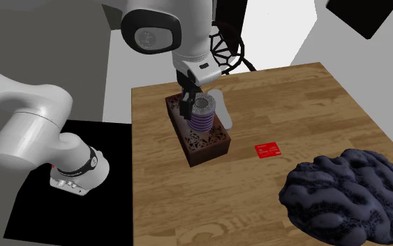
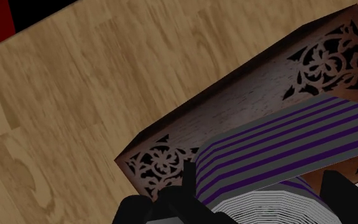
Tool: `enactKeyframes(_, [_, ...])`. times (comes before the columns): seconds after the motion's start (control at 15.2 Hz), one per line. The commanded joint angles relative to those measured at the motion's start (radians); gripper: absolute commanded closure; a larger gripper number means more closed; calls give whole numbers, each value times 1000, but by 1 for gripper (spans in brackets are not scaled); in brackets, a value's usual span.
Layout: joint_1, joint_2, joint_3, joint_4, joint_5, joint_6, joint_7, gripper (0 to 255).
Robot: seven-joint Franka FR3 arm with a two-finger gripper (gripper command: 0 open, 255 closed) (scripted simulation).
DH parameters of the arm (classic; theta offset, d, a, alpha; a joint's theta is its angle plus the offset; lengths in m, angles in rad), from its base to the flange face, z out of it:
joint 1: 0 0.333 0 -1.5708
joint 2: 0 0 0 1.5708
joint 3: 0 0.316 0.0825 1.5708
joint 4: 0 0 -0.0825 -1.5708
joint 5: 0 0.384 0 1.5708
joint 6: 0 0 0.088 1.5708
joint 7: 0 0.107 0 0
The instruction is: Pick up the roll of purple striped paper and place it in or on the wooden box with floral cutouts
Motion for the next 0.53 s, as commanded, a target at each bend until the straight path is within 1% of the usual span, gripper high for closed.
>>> enactKeyframes(0.0, [0,0,0,0,0,1,0,255])
enactKeyframes(0.07, [0,0,0,0,0,1,0,255])
enactKeyframes(0.13, [0,0,0,0,0,0,0,0])
enactKeyframes(0.46, [0,0,0,0,0,1,0,0])
